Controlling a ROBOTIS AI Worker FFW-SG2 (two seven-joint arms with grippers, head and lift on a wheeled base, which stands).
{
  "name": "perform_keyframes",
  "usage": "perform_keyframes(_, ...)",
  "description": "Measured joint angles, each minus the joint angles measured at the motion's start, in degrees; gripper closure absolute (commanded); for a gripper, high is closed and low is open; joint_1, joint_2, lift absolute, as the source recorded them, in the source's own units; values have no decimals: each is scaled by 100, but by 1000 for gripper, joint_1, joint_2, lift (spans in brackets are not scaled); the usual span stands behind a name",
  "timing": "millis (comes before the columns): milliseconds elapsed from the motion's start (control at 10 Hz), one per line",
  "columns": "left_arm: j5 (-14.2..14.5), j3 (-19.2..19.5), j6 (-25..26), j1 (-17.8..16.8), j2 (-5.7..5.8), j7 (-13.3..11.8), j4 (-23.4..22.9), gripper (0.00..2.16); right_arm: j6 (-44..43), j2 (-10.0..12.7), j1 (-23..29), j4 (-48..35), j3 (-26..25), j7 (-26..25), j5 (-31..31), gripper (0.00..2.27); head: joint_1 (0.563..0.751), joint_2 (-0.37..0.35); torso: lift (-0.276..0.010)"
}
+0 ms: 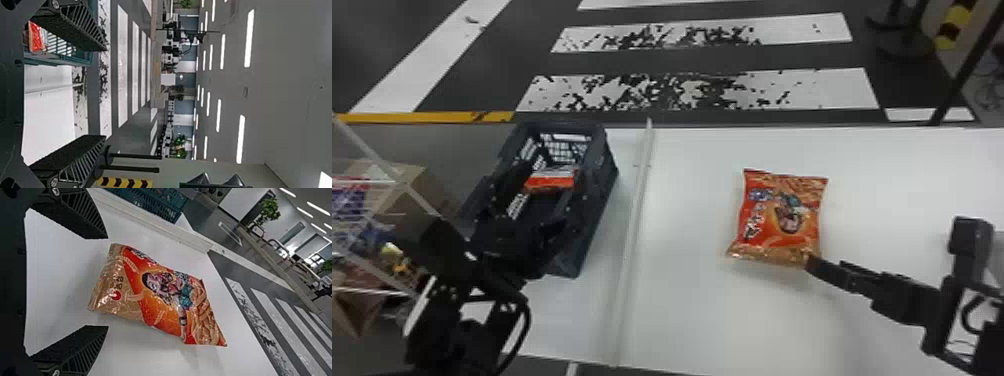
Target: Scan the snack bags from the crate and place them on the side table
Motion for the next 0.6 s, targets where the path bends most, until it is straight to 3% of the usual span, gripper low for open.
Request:
perform_keyframes(500, 39, 35, 6, 30, 0, -35, 25, 87, 28, -61, -521, 641, 326, -46, 356, 70, 695, 167, -94)
perform_keyframes(600, 44, 40, 6, 24, 0, -46, 41, 87, 18, -64, -619, 781, 393, -38, 379, 221, 695, 172, -94)
